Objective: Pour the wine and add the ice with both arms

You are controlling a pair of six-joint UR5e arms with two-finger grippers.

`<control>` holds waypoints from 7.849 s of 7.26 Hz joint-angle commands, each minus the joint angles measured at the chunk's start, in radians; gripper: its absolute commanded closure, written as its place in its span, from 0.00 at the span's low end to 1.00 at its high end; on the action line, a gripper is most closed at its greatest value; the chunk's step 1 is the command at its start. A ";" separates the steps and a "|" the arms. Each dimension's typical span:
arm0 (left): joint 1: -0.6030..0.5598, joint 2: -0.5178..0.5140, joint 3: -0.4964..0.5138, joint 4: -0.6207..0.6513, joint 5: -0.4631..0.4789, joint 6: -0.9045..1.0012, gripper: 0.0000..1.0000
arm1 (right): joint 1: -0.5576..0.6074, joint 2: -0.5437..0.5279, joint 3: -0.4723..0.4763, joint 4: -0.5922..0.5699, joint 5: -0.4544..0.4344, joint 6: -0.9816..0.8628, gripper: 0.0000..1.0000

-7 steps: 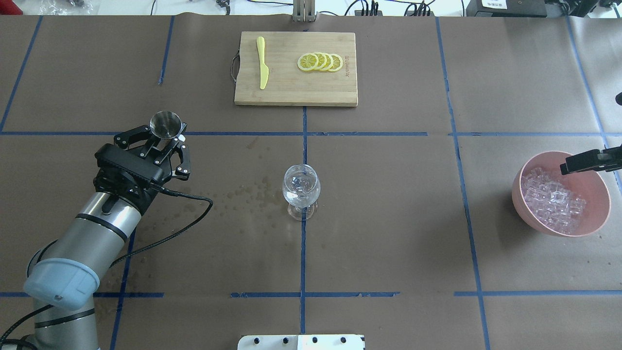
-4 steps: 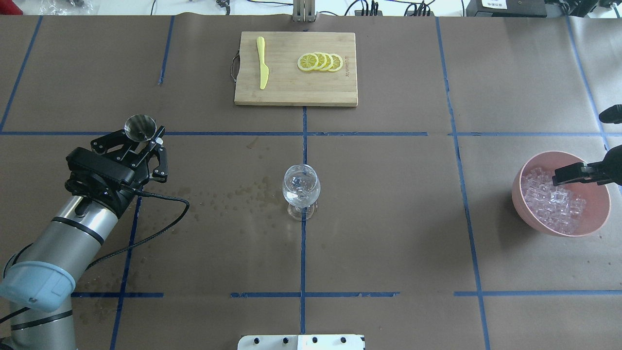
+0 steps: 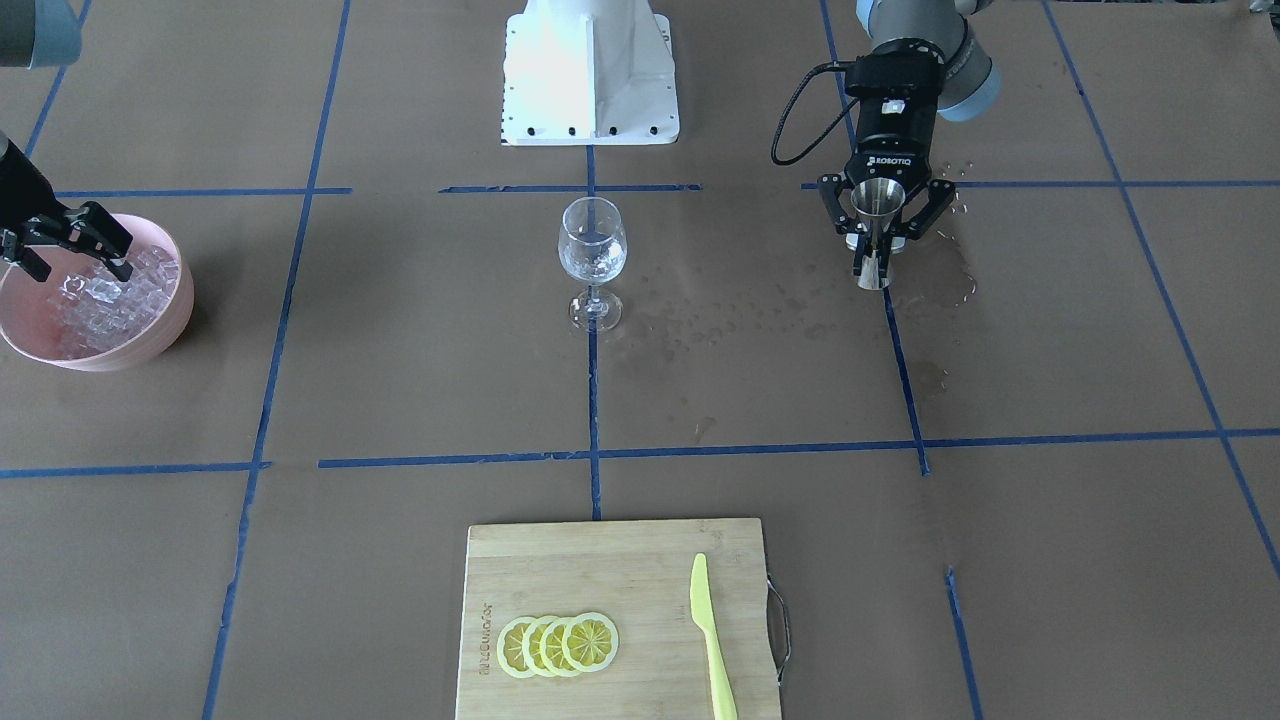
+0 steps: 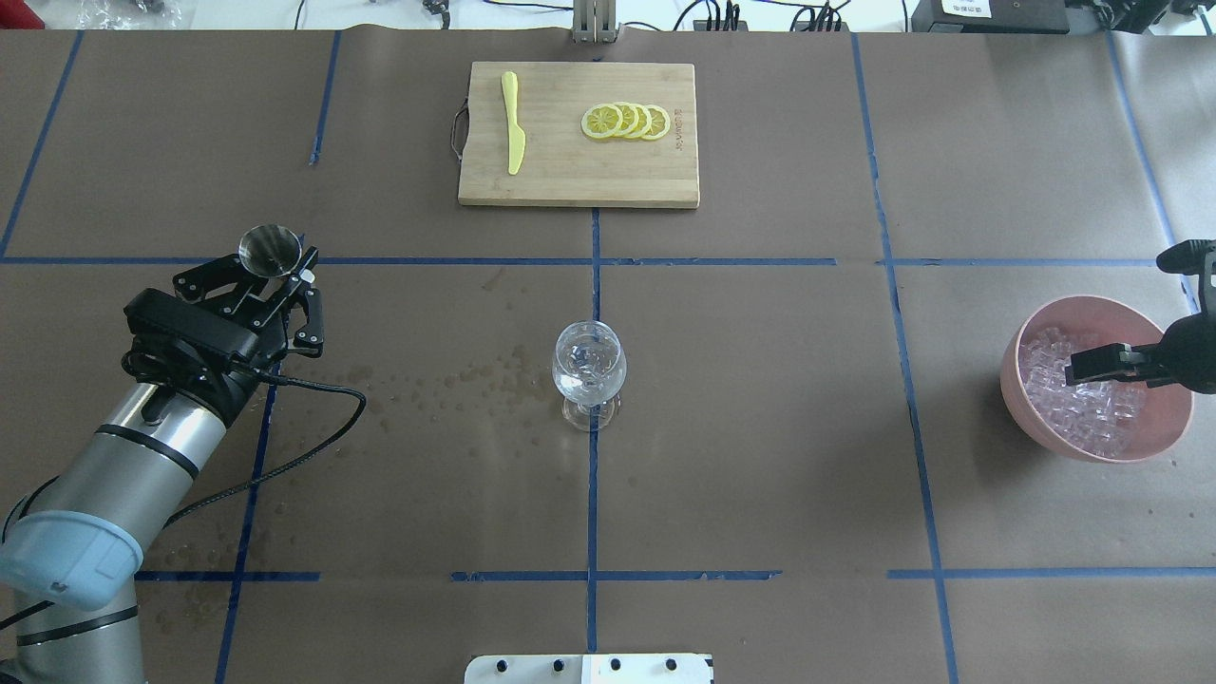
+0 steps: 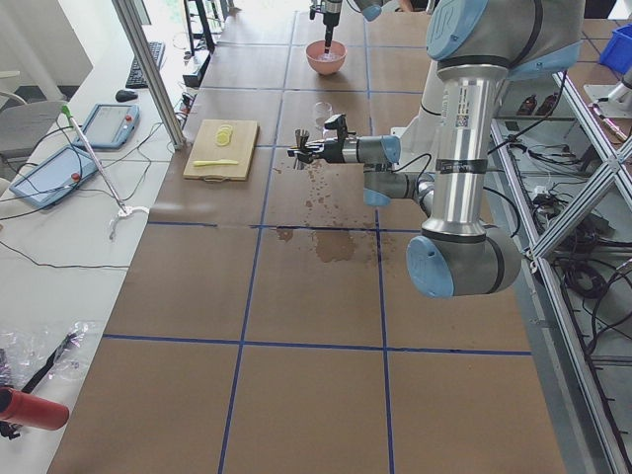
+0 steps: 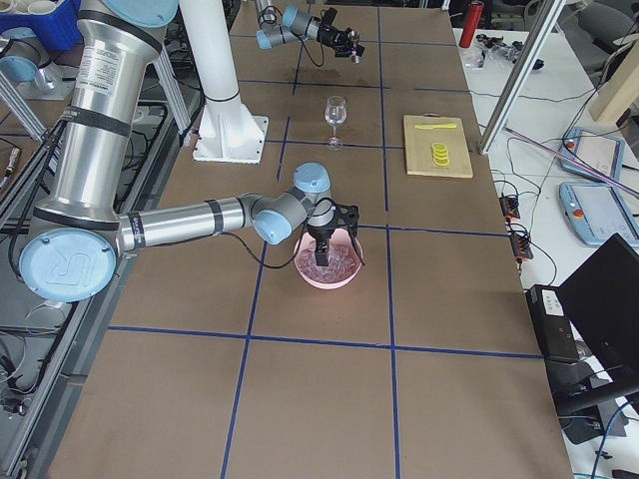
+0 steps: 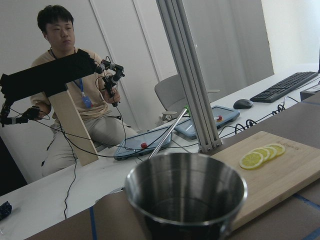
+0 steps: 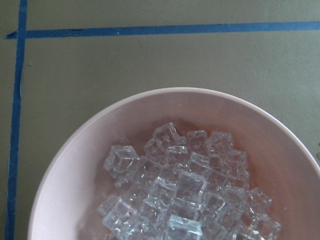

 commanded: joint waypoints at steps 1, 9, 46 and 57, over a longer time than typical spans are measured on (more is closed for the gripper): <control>-0.002 0.003 0.001 0.000 -0.010 -0.002 1.00 | -0.022 0.000 -0.014 -0.005 -0.004 0.004 0.04; -0.002 0.015 0.002 -0.002 -0.016 -0.002 1.00 | -0.023 0.021 -0.038 -0.009 -0.002 0.003 0.36; 0.199 0.117 0.373 -0.239 0.236 -0.540 0.35 | 0.103 0.155 0.198 0.052 0.095 0.064 1.00; 0.198 0.241 0.265 -0.275 0.032 -0.522 0.00 | 0.103 0.153 0.204 0.054 0.113 0.064 1.00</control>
